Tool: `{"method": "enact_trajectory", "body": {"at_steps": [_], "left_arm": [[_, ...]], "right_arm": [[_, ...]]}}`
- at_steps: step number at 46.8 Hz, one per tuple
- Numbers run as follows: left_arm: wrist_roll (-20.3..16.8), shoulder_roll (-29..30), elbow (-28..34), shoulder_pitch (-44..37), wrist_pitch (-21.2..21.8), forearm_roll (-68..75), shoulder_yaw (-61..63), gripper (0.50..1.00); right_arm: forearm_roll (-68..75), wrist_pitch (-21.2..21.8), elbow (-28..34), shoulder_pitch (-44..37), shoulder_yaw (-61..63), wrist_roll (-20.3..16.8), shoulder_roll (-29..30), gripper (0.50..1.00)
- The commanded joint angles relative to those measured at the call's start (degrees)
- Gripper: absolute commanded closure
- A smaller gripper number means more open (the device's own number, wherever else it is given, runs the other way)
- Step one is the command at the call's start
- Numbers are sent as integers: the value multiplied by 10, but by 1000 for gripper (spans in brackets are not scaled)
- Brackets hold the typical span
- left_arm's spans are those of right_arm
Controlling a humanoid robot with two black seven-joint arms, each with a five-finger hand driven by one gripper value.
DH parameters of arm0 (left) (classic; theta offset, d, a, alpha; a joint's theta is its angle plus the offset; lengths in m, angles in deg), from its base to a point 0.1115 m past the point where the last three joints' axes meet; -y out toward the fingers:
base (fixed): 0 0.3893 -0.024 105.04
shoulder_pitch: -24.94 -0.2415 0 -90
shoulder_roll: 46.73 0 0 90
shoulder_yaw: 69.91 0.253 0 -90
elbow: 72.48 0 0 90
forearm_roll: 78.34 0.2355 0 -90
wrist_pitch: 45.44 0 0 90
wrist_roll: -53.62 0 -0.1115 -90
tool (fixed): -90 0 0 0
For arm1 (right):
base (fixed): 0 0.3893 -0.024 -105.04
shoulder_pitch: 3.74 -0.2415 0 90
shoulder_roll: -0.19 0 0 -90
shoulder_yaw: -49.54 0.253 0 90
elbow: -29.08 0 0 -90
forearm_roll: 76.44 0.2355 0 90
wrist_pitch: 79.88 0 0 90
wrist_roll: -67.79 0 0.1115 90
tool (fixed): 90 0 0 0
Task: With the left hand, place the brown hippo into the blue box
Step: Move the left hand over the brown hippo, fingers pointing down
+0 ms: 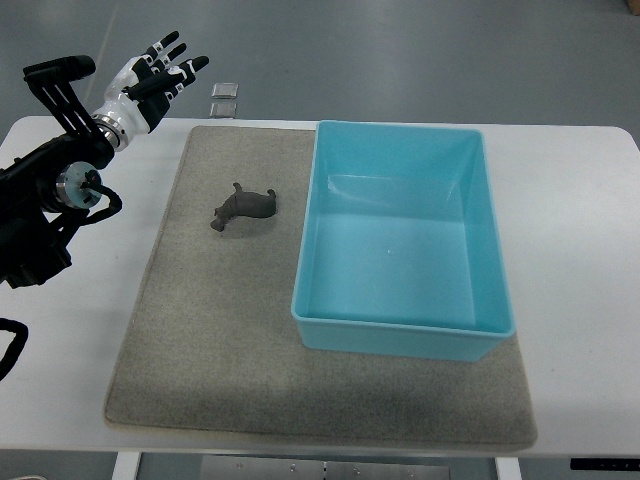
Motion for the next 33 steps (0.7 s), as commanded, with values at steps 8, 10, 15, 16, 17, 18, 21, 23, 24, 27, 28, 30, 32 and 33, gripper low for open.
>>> {"method": "enact_trajectory", "body": {"at_steps": [8,10,15,16,17,18,21,23,24,27,28,30,32,33], "left_arm": [[1,16,-41,-5,-5,150,3,504],[2,22,-49,-5,-7,169,5,504],[2,37,-72,-3,-9,199,29,506],[2,42,-78,-3,-9,202,36,504],[3,47,-84,-2,-10,206,44,506],[3,53,-91,0,-10,209,53,504],[3,71,-114,7,-10,217,84,504],[3,85,-132,14,-11,222,107,506],[3,92,-140,18,-10,224,119,506],[6,112,-161,33,-11,229,155,506],[6,120,-167,39,-12,231,166,506],[7,132,-179,51,-16,241,187,506],[8,142,-191,61,-18,257,204,504],[8,148,-196,65,-18,265,210,506]], "right_arm": [[0,0,0,0,0,0,0,564],[0,0,0,0,0,0,0,564],[0,0,0,0,0,0,0,564],[0,0,0,0,0,0,0,564],[0,0,0,0,0,0,0,564],[0,0,0,0,0,0,0,564],[0,0,0,0,0,0,0,564],[0,0,0,0,0,0,0,564],[0,0,0,0,0,0,0,564],[0,0,0,0,0,0,0,564],[0,0,0,0,0,0,0,564],[0,0,0,0,0,0,0,564],[0,0,0,0,0,0,0,564],[0,0,0,0,0,0,0,564]]}}
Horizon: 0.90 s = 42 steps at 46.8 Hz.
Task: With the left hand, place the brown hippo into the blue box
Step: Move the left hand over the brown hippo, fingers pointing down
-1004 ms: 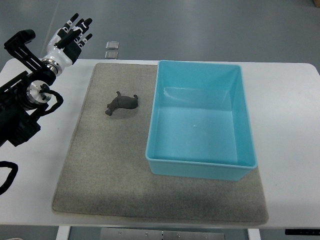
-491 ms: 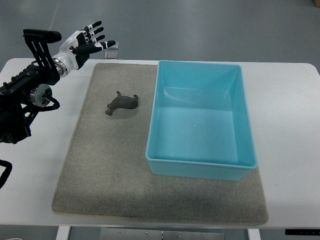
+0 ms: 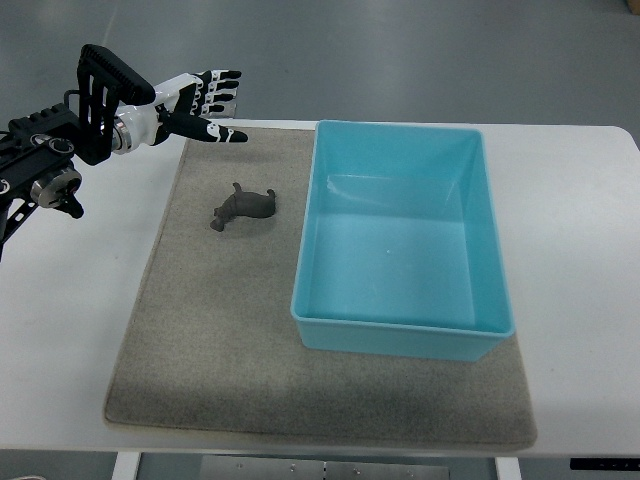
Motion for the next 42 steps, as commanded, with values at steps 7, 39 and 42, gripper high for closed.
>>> {"method": "enact_trajectory", "body": {"at_steps": [7,39,42], "left_arm": [[3,47,-58,29,-6,99,30,504],[4,65,-108,72,-86,390,31,506],[10,55,-108,71,-93,390,32,504]], "right_arm": [[0,0,0,0,0,0,0,564],[0,0,0,0,0,0,0,564],[0,0,0,0,0,0,0,564]]}}
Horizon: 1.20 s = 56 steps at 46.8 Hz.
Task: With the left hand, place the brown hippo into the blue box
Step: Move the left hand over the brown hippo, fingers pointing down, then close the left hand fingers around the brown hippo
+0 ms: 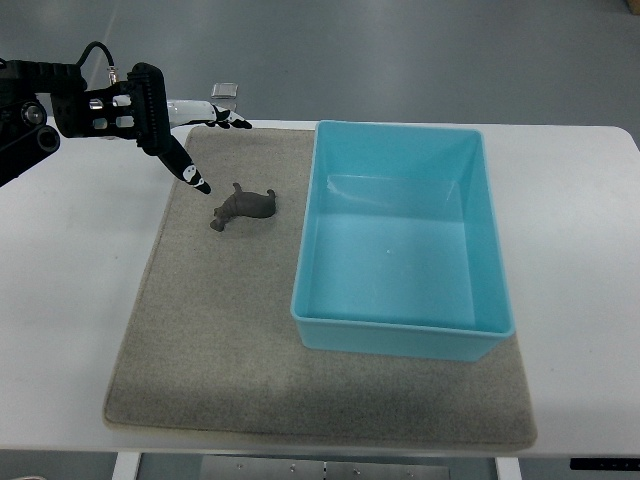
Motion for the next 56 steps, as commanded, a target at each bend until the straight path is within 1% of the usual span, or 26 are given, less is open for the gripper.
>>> {"method": "enact_trajectory", "body": {"at_steps": [1,7,30,48,56], "left_arm": [[8,-13,0,-3,-10,0,1,506],[21,-30,3,-7,-23,0,9,506],[52,-59,7,-11,-22,1,16,506],[54,-78,7,-25,-8,26,21,521],[54,-78,8,-28,3,48,21,544]], "right_arm": [[0,0,0,0,0,0,0,564],[0,0,0,0,0,0,0,564],[0,0,0,0,0,0,0,564],[0,0,0,0,0,0,0,564],[0,0,0,0,0,0,0,564]]}}
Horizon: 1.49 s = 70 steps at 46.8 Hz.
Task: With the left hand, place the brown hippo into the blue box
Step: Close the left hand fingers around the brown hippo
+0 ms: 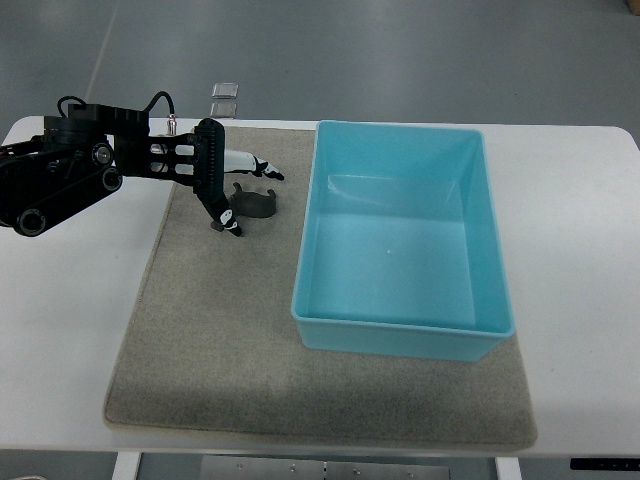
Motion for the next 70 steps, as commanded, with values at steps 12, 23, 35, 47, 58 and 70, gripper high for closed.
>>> {"method": "enact_trajectory", "body": {"at_steps": [12,23,35,47,58,70], "left_arm": [[0,-1,0,0,14,10,0,611],[0,0,0,0,14,10,1,647],[0,-1,0,0,15,35,0,714],[0,-4,-1,0,15,42,0,795],[0,-4,0,1,16,42,-1,939],[1,-4,0,4,16,41,-4,939]], "right_arm": [[0,0,0,0,0,0,0,564],[0,0,0,0,0,0,0,564],[0,0,0,0,0,0,0,564],[0,0,0,0,0,0,0,564],[0,0,0,0,0,0,0,564],[0,0,0,0,0,0,0,564]]}}
